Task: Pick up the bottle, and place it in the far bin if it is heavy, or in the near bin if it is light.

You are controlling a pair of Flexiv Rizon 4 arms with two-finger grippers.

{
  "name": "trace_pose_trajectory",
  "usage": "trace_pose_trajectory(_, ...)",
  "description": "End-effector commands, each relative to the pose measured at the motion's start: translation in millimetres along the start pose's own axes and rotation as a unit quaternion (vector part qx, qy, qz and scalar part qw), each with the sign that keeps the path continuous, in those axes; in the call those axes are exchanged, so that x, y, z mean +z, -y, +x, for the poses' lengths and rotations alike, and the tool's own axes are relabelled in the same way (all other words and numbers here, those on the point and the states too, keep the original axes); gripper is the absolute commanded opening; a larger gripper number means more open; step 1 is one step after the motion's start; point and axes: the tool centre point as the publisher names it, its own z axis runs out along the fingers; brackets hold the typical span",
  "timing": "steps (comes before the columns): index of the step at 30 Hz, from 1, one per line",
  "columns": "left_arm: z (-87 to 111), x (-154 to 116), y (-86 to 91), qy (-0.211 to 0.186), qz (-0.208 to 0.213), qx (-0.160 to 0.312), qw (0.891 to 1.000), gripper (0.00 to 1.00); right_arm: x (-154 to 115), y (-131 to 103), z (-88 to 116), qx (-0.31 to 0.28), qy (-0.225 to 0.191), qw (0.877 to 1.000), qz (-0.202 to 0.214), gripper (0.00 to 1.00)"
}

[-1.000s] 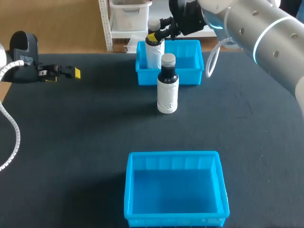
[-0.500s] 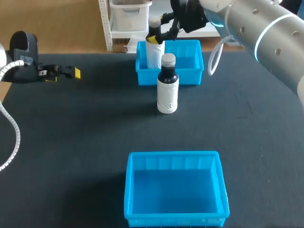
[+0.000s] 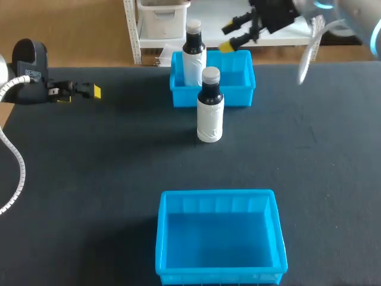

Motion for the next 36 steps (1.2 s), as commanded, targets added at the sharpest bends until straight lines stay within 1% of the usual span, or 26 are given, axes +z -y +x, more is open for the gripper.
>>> trace_pose_trajectory(1, 0.0, 0.0, 0.0, 0.0, 0.0, 0.0, 1.0, 1.0, -43.9, -17.8, 12.5, 0.008, 0.004, 1.0, -0.016, 1.0)
trace_pose_trajectory(8, 0.0, 0.0, 0.0, 0.0, 0.0, 0.0, 1.0, 1.0, -80.0, -52.0, 24.7, 0.01, -0.002, 1.0, 0.023, 1.0)
trace_pose_trajectory(11, 0.0, 0.0, 0.0, 0.0, 0.0, 0.0, 1.0, 1.0, -88.2, -63.8, 29.4, 0.01, -0.004, 0.999, 0.034, 1.0)
trace_pose_trajectory(15, 0.0, 0.0, 0.0, 0.0, 0.0, 0.0, 1.0, 1.0, -92.2, -76.6, 35.8, 0.01, -0.006, 0.999, 0.042, 1.0)
trace_pose_trajectory(24, 0.0, 0.0, 0.0, 0.0, 0.0, 0.0, 1.0, 1.0, -81.3, -93.9, 42.4, -0.002, -0.028, 0.998, 0.063, 1.0)
trace_pose_trajectory(30, 0.0, 0.0, 0.0, 0.0, 0.0, 0.0, 1.0, 1.0, -66.1, -102.4, 42.3, -0.021, -0.032, 0.997, 0.074, 1.0)
trace_pose_trajectory(36, 0.0, 0.0, 0.0, 0.0, 0.0, 0.0, 1.0, 1.0, -50.1, -108.1, 46.9, -0.022, -0.023, 0.997, 0.068, 1.0)
